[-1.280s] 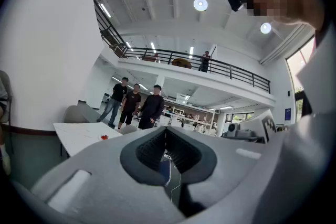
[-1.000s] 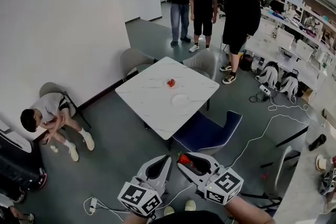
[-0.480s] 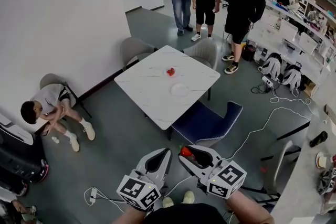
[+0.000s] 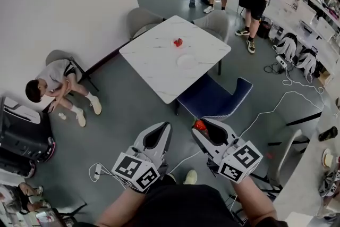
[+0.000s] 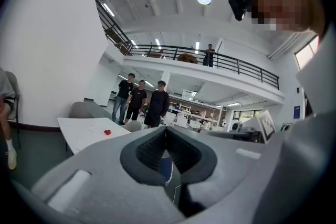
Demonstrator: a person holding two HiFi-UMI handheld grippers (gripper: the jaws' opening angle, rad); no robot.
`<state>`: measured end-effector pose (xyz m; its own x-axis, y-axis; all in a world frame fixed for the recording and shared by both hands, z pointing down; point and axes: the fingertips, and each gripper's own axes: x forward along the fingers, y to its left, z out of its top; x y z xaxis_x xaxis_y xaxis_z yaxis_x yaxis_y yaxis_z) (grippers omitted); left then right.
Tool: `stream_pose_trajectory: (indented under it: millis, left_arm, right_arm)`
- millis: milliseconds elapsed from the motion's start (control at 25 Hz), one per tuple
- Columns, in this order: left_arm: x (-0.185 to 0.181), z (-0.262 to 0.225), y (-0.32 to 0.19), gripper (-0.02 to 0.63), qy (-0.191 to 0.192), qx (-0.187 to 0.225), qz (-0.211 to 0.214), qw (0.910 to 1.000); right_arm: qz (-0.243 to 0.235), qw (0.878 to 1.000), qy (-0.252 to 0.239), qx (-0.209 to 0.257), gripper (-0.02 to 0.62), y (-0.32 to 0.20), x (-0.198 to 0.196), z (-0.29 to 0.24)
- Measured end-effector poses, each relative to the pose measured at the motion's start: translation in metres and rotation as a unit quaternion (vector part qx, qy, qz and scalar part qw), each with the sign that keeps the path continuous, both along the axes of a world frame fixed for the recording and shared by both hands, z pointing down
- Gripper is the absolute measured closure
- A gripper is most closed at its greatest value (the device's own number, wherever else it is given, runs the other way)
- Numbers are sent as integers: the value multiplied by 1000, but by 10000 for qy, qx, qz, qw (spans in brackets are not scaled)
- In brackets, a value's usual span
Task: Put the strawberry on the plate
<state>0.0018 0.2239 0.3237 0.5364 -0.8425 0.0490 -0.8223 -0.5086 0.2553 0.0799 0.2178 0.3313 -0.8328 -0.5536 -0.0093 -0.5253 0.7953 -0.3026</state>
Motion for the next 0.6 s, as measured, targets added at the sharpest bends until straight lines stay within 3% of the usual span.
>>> stream_pose_trajectory:
  millis: [280,600]
  left_arm:
    - [19,-1,-6,596,-116,34,38,9999]
    - [14,-5,-32,597,-64,158,88,9998]
  right_arm:
    - [-86,9999,20,75,449,-5,4,-2]
    - [-39,9998,115,159,449,-32,-5,-7]
